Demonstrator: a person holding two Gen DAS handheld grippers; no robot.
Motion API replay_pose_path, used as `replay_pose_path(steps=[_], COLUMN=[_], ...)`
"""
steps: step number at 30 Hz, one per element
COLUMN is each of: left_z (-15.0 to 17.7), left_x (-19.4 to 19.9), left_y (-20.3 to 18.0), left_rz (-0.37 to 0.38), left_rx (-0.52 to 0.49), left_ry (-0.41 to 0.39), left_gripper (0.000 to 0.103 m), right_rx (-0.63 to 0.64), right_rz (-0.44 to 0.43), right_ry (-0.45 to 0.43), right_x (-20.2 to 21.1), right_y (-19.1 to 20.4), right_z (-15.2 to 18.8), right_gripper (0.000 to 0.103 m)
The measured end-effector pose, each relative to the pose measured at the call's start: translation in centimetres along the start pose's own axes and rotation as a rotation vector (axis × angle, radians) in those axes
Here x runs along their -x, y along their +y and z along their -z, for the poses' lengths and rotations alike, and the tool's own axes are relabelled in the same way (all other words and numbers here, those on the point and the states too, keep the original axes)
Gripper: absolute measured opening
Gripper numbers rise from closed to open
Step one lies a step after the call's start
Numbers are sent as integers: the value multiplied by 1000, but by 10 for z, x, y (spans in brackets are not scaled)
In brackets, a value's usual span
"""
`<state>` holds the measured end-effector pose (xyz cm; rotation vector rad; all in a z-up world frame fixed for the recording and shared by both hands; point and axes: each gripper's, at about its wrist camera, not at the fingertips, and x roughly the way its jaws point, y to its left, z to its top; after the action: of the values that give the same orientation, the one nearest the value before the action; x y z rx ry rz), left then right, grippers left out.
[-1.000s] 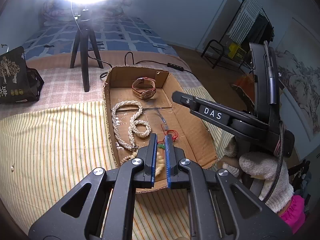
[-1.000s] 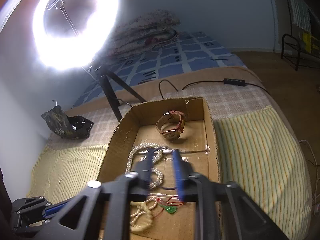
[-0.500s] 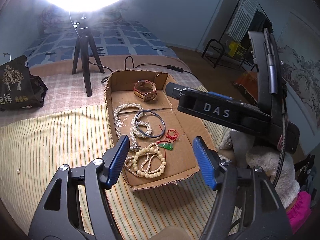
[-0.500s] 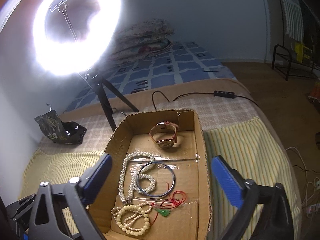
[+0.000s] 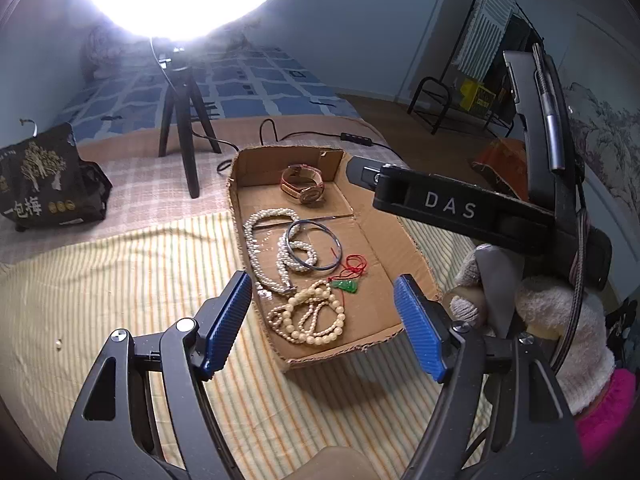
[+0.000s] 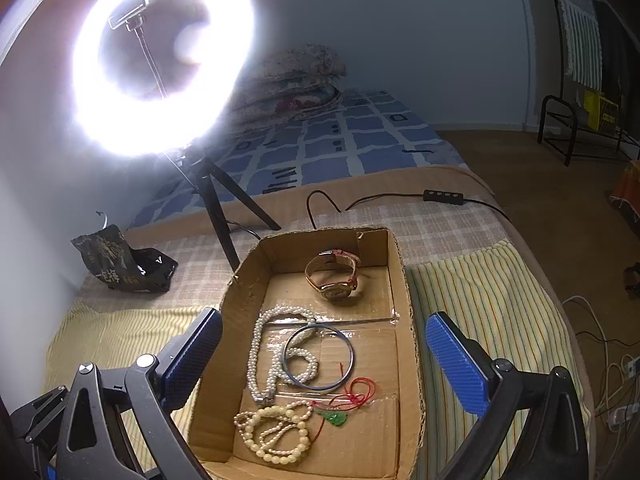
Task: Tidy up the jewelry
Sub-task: 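Withdraw both tools from the box toward the pearl earrings on the sheet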
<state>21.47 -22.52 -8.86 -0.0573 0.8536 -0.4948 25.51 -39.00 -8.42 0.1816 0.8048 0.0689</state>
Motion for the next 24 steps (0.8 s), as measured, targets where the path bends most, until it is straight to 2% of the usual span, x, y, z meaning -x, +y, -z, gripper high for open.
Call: replay_pose_path(steps=[13, 24], left_z=[4, 16], left_x=[38, 76], left_y=[16, 47], left_rz=[-31, -81], left_rx=[-15, -17], left_ry=[-42, -74], left_gripper=[77, 77], right_rx=[-15, 5], right_rz=[-33, -88], right_ry=[-34, -72], right_x=[28, 59], right_y=[21, 45], right_z=[0, 10], right_gripper=[103, 103])
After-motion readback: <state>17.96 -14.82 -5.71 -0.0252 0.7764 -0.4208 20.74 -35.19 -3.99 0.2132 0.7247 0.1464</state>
